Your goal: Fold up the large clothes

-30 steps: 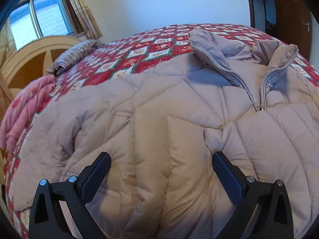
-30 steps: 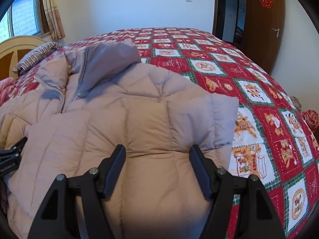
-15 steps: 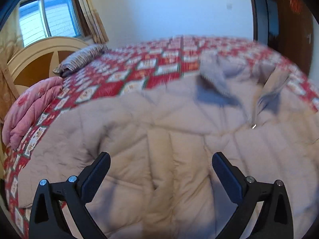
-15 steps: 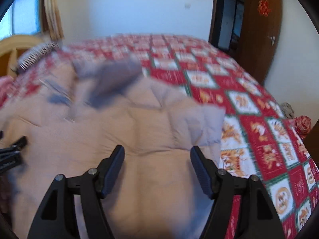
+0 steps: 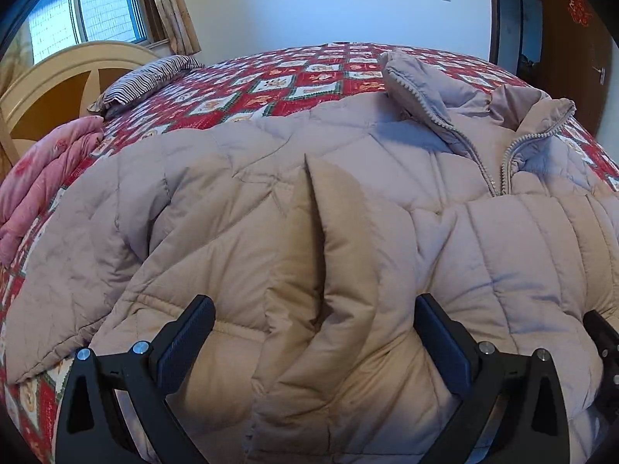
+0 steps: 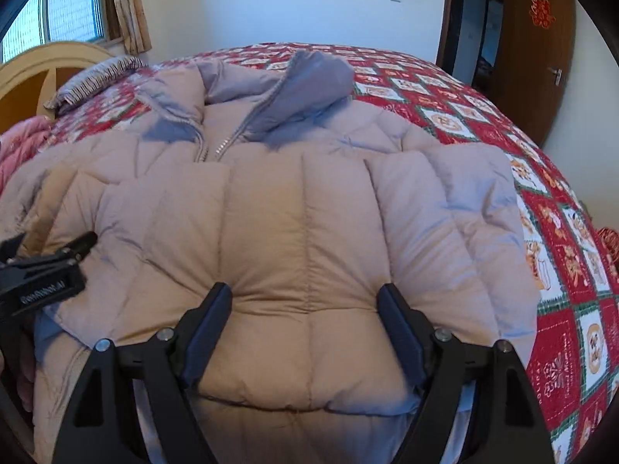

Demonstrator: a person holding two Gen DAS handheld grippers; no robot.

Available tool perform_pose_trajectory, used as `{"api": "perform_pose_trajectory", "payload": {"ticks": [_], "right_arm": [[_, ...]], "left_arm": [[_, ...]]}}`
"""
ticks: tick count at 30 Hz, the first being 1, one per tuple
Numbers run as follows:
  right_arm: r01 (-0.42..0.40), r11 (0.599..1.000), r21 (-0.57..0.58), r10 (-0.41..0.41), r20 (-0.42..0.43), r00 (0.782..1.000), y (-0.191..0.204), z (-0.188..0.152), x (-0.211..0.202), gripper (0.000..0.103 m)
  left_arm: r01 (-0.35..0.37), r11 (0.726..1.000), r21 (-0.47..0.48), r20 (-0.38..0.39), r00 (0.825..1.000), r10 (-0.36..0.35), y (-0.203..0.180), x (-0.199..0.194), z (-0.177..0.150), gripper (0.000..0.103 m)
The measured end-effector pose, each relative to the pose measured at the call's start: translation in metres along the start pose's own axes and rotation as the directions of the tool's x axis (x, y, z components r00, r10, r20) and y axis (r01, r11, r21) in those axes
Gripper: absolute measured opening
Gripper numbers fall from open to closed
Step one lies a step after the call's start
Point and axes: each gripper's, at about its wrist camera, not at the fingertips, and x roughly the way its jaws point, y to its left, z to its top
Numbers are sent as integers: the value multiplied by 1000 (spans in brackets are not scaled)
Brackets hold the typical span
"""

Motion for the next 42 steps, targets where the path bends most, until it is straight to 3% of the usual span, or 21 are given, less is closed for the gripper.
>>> {"api": "perform_pose_trajectory", "payload": {"ticks": [18, 22, 24, 26, 28, 31, 34, 37, 39, 42], "right_arm": [[73, 996, -46, -74, -13, 997, 12, -3, 9, 84], [52, 998, -36, -53, -20, 998, 8, 0, 6, 85], [44, 998, -41, -44, -15, 999, 3, 1, -7, 86], [86, 996, -18, -84, 70, 994, 0, -3, -39, 91], [41, 999, -6, -40, 118, 992, 1, -10, -66, 99], [2, 999, -54, 5, 131, 991, 13, -23, -89, 99], [-29, 993, -115, 46, 154, 987, 31, -39, -108, 99], [-44, 985, -167, 72, 161, 984, 47, -51, -115, 99], [-46, 980, -191, 79, 168, 983, 55, -58, -119, 99], [-49, 971, -234, 91, 173, 981, 70, -67, -123, 99]], "left_arm": [[20, 1000, -10, -21, 1000, -21, 2, 3, 2, 102], [54, 998, -18, -43, 998, -55, 23, -20, 13, 102], [96, 992, -76, 19, 995, -95, 56, -58, 16, 102], [137, 985, -106, 92, 988, -127, 95, -92, 12, 102], [92, 989, -112, 150, 986, -75, 140, -117, 0, 102], [-64, 986, -152, 176, 980, 91, 214, -131, -28, 102], [-189, 950, -250, 86, 973, 216, 300, -120, -59, 102], [-282, 884, -374, -14, 954, 298, 373, -104, -87, 102], [-293, 851, -436, -76, 954, 290, 404, -93, -104, 102], [-256, 831, -493, -127, 967, 222, 422, -73, -117, 102]]}}
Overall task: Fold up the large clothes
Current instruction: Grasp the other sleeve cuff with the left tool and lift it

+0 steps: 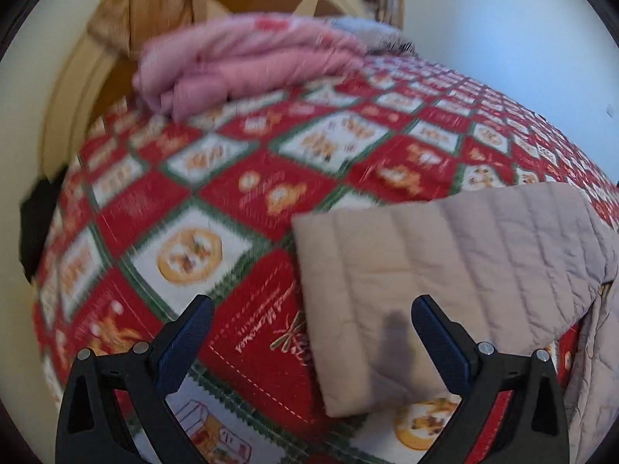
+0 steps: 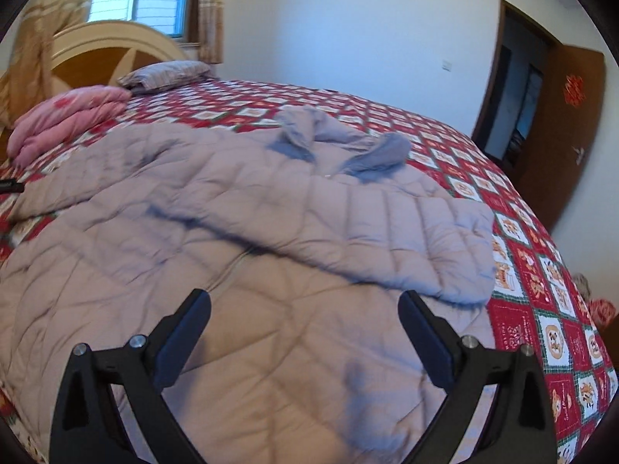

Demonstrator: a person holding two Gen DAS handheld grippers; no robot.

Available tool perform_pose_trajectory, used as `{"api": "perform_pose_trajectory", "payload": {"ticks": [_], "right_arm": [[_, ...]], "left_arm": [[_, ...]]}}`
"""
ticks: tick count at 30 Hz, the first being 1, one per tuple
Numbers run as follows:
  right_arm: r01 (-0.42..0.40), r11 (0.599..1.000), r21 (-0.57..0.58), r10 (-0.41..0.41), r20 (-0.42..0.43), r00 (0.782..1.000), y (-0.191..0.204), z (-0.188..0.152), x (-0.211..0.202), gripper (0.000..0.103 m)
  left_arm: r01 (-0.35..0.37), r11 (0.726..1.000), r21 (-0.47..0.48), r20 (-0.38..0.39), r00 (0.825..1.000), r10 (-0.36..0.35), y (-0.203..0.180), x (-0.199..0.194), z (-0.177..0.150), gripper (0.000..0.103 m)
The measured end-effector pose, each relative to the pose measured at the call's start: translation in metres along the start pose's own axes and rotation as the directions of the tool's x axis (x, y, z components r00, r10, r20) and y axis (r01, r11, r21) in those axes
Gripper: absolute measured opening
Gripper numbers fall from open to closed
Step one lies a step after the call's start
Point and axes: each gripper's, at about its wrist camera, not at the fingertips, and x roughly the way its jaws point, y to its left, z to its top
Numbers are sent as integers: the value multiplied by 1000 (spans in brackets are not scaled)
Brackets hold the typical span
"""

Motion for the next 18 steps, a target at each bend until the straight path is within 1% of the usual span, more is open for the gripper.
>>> {"api": "perform_pose_trajectory", "payload": {"ticks": [2, 3, 4, 5, 6, 7, 8, 9, 10, 11, 12, 14, 16, 18], "right_arm": [[5, 1000, -12, -5, 2, 1000, 6, -2, -2, 99], [9, 1000, -15, -9, 3, 1000, 8, -3, -4, 99], [12, 1000, -15, -12, 5, 1000, 11, -4, -6, 99], [16, 1000, -15, -16, 9, 1000, 11, -5, -9, 99], [22, 1000, -12, -22, 13, 1000, 11, -6, -11, 99], [28, 1000, -9, -27, 17, 999, 10, -6, -13, 99], [33, 999, -5, -33, 21, 999, 9, -6, -15, 99], [38, 999, -1, -37, 25, 999, 7, -7, -17, 99], [43, 999, 5, -43, 27, 999, 5, -7, -18, 99], [49, 999, 11, -50, 31, 998, 3, -7, -19, 99], [53, 998, 20, -54, 34, 998, 1, -8, -21, 99], [54, 998, 41, -56, 41, 998, -3, -9, -23, 99], [52, 997, 60, -55, 51, 997, -8, -11, -27, 99], [51, 996, 72, -56, 69, 996, -13, -12, -31, 99]], "left_arm": [[28, 999, -17, -29, 999, -29, -3, 8, -3, 102], [27, 999, -22, -35, 999, -27, -7, 11, -4, 102], [6, 1000, -13, -27, 1000, -6, -14, 11, -5, 102], [5, 1000, -5, -25, 1000, -5, -20, 11, -6, 102], [3, 1000, 7, -21, 1000, -3, -28, 10, -8, 99], [-17, 1000, 24, -14, 1000, 17, -34, 9, -10, 92], [-43, 998, 50, -13, 999, 44, -42, 8, -13, 76], [-49, 997, 67, -8, 999, 50, -46, 7, -14, 65], [-41, 996, 80, -1, 999, 41, -52, 4, -16, 58], [-27, 995, 96, -2, 1000, 27, -54, 4, -17, 40], [-10, 993, 120, -6, 1000, 11, -60, 1, -19, 26], [2, 990, 144, -4, 1000, -1, -64, -4, -19, 17], [3, 989, 145, 13, 1000, -5, -65, -14, -16, 14], [3, 991, 136, 50, 999, -9, -63, -29, -9, 13]]}}
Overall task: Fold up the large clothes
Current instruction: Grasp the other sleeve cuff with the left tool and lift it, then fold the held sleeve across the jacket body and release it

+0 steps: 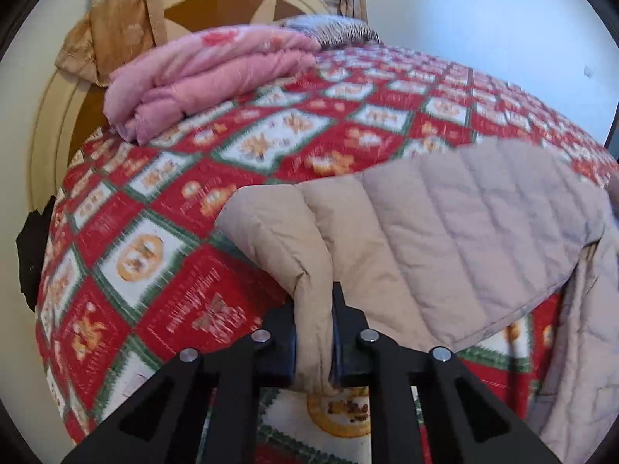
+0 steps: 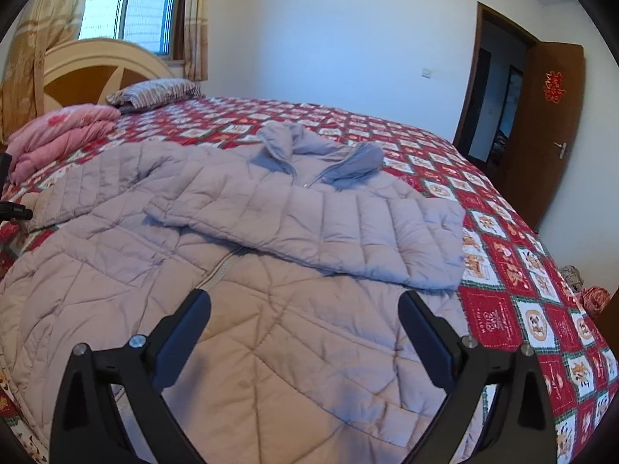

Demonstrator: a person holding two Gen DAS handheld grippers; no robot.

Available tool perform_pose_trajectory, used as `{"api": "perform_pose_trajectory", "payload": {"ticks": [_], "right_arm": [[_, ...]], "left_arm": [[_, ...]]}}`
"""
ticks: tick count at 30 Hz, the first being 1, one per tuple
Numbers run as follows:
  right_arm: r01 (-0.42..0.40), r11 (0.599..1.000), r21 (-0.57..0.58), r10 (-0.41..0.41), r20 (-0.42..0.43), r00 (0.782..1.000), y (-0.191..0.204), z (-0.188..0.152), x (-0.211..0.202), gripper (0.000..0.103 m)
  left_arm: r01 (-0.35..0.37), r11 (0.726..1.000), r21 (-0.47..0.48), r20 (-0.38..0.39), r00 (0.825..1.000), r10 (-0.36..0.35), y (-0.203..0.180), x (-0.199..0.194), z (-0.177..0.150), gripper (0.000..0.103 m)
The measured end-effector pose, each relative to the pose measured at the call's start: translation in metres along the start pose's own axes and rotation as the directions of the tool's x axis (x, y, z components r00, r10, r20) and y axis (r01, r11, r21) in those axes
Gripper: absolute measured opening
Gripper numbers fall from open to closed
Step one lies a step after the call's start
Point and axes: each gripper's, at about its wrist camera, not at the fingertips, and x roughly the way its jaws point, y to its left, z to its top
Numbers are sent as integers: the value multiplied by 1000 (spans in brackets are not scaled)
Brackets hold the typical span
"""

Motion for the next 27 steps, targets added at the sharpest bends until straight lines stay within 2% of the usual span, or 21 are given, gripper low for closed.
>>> {"api": "perform_pose_trajectory", "payload": {"ticks": [2, 5, 9, 11, 13, 16, 21, 23, 27], "right_arm": [[7, 1000, 13, -7, 17, 1000, -8, -1, -4, 99], [23, 999, 49, -24, 34, 999, -27, -2, -10, 99], [63, 992, 108, -67, 34, 997, -58, -3, -13, 99], [76, 986, 148, -82, 33, 996, -74, -5, -16, 99], [86, 978, 190, -95, 37, 995, -91, -8, -21, 99], [100, 968, 228, -112, 39, 993, -109, -13, -30, 99], [122, 961, 249, -135, 37, 990, -130, -23, -40, 99], [130, 955, 267, -143, 31, 989, -140, -28, -43, 99], [144, 943, 300, -155, 13, 988, -156, -41, -44, 99]], "left_arm": [[2, 1000, 3, 58, 998, -3, 0, -20, 11, 12], [17, 999, 28, 163, 986, -22, -8, -61, 30, 12], [70, 993, 98, 302, 949, -97, -42, -126, 51, 12], [96, 987, 127, 349, 927, -135, -65, -154, 55, 11], [150, 974, 170, 379, 902, -205, -93, -180, 58, 11], [201, 943, 263, 409, 862, -298, -146, -214, 50, 11], [248, 871, 425, 413, 803, -430, -238, -251, 11, 11], [280, 833, 476, 381, 788, -483, -273, -260, -10, 11], [293, 771, 565, 335, 773, -539, -329, -267, -47, 11]]}}
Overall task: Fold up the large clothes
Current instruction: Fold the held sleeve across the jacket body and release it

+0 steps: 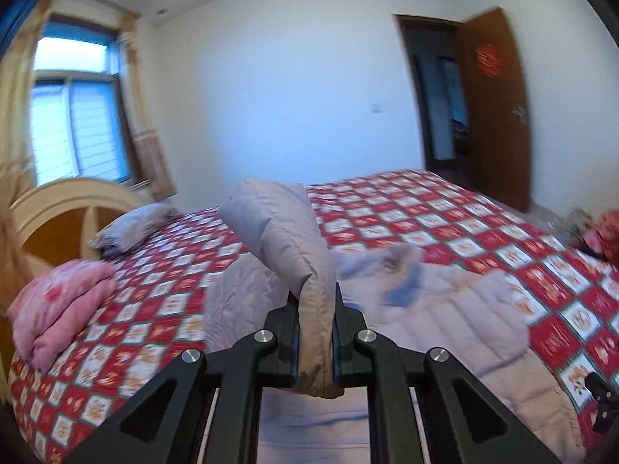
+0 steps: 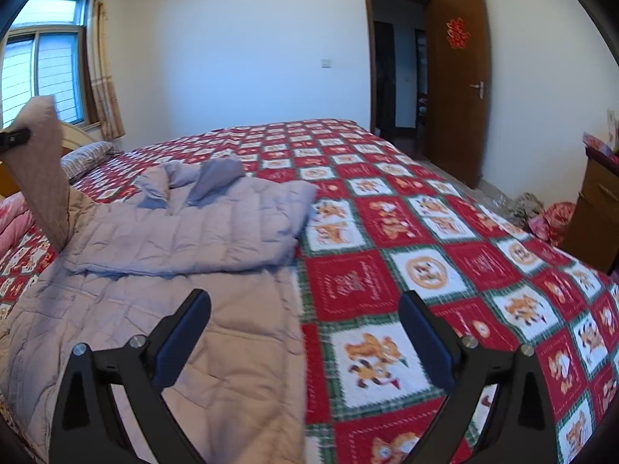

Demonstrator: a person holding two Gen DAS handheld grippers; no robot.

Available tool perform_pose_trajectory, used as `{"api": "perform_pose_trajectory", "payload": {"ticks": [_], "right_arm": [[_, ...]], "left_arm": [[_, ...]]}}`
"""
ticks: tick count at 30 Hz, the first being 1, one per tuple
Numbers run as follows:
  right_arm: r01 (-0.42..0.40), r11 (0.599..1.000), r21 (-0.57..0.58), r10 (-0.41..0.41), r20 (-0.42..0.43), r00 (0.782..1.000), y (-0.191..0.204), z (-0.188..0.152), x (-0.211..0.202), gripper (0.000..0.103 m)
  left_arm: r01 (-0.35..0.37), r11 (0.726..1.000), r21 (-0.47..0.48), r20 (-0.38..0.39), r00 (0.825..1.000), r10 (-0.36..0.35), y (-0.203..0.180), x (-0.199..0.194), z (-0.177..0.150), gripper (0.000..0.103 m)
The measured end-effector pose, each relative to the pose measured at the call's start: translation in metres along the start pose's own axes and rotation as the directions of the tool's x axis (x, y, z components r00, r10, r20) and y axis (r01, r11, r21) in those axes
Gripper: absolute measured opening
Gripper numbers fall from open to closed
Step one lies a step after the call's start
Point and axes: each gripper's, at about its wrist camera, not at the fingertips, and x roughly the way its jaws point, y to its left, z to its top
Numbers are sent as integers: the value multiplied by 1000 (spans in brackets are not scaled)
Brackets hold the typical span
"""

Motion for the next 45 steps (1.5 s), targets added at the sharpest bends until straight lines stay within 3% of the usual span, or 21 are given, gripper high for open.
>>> {"api": "perform_pose_trajectory", "payload": {"ticks": [4, 7, 9, 11, 12, 17, 20, 24, 27, 29, 33, 35, 38, 45], "right_arm": [[14, 1000, 17, -14, -18, 1000, -16, -6, 2, 99], [24, 999, 38, -23, -36, 999, -24, -10, 6, 99], [21, 998, 51, -18, -55, 998, -28, -13, 9, 99], [22, 999, 48, -19, -63, 998, -26, -14, 12, 99], [17, 999, 45, -14, -65, 998, -24, -13, 13, 99], [-27, 999, 34, 30, -64, 997, -2, -4, 17, 100], [-100, 995, 14, 101, -88, 991, 25, 7, 24, 99], [-219, 976, 18, 219, -117, 969, 68, 23, 40, 96], [-249, 968, 7, 247, -165, 955, 97, 28, 62, 93], [-255, 967, 8, 251, -219, 943, 114, 27, 83, 84], [-232, 972, 32, 230, -320, 919, 132, 16, 114, 68], [-234, 972, 29, 230, -344, 910, 135, 9, 117, 34], [-223, 975, -9, 206, -340, 918, 138, 6, 113, 15], [-192, 980, -47, 168, -313, 935, 133, 14, 104, 12]], "left_arm": [[55, 998, 33, -41, 998, -53, -50, 13, -10, 16], [87, 992, 88, -82, 993, -80, -75, 20, -18, 31], [77, 990, 119, -53, 996, -71, -82, 16, -24, 70], [62, 991, 118, 0, 998, -63, -78, 8, -28, 92], [57, 992, 112, 23, 998, -60, -73, 5, -29, 94], [-14, 996, 94, 23, 1000, 12, -29, 17, -38, 94], [-118, 990, 77, -52, 991, 122, 12, 45, -54, 94], [-256, 966, 15, -189, 948, 254, 80, 81, -84, 94], [-333, 943, -17, -269, 910, 316, 124, 96, -110, 94], [-360, 932, -33, -312, 890, 333, 144, 102, -127, 94], [-379, 924, -52, -367, 868, 335, 166, 109, -155, 94], [-374, 925, -63, -392, 862, 322, 170, 112, -163, 94], [-361, 929, -78, -405, 863, 301, 173, 113, -169, 94], [-342, 936, -82, -406, 869, 282, 168, 114, -169, 94]]}}
